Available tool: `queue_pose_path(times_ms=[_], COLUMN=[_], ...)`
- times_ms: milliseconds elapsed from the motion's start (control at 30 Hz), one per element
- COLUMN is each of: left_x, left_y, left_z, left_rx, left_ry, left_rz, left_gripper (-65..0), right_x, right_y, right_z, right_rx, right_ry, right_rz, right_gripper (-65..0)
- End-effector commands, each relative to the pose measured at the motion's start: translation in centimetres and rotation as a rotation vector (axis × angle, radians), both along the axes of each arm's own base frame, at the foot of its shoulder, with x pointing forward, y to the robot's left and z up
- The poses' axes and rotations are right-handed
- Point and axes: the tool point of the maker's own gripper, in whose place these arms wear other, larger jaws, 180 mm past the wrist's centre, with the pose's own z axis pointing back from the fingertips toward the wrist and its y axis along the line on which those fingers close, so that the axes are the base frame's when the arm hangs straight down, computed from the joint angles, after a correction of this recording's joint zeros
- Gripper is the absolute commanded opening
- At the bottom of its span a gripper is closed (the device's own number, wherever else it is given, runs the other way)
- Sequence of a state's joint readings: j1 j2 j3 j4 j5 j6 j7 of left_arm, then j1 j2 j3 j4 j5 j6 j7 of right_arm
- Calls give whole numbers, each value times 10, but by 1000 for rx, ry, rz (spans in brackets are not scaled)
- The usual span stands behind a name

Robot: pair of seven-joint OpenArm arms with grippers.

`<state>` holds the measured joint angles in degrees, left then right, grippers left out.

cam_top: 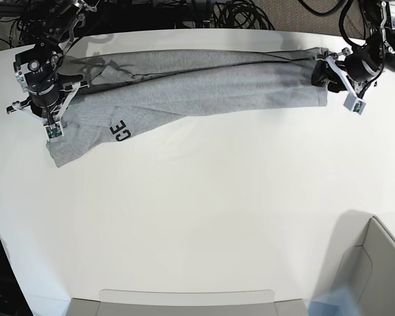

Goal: Fold the T-shirt properly
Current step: 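Regrasp the folded strip's end with the left gripper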

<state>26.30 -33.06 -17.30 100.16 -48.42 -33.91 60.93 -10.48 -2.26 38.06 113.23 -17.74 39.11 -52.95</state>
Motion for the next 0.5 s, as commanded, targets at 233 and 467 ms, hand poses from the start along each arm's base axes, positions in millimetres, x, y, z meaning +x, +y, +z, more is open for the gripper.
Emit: queue_pose_path(times_ms=[233, 467], left_x=[8, -6], left_y=[-9, 8], left_z=[9, -16], left_rx=[-56, -64], left_ry=[-42, 42], left_rz=[9, 75], left_gripper=[-338, -338], right_x=[3, 1], right_y=[-6, -8], right_z=[-1, -7], right_rx=[-15, -11], right_ry=[8, 27], right_rz=[21, 21], right_gripper=[-650, -650])
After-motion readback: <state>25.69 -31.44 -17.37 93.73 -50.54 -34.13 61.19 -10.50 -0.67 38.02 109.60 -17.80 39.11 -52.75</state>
